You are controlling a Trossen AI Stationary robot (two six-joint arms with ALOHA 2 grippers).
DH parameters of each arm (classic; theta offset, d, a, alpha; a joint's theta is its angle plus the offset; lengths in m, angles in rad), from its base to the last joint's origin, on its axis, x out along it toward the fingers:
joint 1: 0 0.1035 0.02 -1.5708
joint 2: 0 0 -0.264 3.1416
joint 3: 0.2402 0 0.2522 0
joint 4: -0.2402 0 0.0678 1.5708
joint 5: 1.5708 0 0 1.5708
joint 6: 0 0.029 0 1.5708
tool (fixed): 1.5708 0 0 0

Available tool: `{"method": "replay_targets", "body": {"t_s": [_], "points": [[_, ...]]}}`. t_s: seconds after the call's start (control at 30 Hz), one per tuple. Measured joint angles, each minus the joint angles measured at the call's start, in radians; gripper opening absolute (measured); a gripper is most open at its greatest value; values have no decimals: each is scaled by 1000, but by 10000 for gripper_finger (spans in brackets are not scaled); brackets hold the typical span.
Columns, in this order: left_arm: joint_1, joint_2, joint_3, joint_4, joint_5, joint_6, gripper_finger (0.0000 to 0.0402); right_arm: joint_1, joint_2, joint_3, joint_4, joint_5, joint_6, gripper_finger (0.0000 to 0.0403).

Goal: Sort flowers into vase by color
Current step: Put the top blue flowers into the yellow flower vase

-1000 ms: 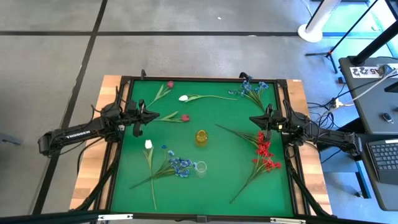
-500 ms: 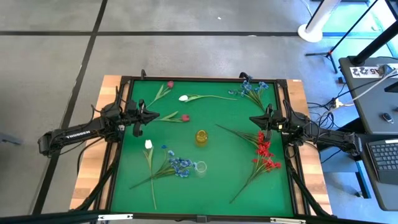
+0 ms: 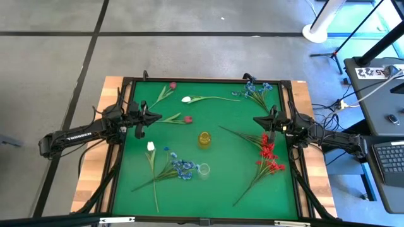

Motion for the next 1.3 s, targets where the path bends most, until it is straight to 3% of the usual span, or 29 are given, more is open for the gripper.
{"method": "replay_targets", "body": {"t_s": [0.2,0.33,0.4,0.57,0.7,0.87,1.03,1.13,1.3], "points": [[0,0,0,0,0,0,0,0,0,0,1,1,0,1],[0,0,0,0,0,0,0,0,8,0,101,96,3,1],[0,0,0,0,0,0,0,0,10,3,128,93,3,1],[0,0,0,0,0,0,0,0,64,115,36,104,-1,1],[0,0,0,0,0,0,0,0,187,282,-152,202,-1,1],[0,0,0,0,0,0,0,0,390,489,-468,419,55,1],[0,0,0,0,0,0,0,0,565,588,-611,606,115,2],[0,0,0,0,0,0,0,-15,664,607,-662,623,134,26],[0,0,0,0,0,0,0,-109,800,608,-647,607,105,99]]}}
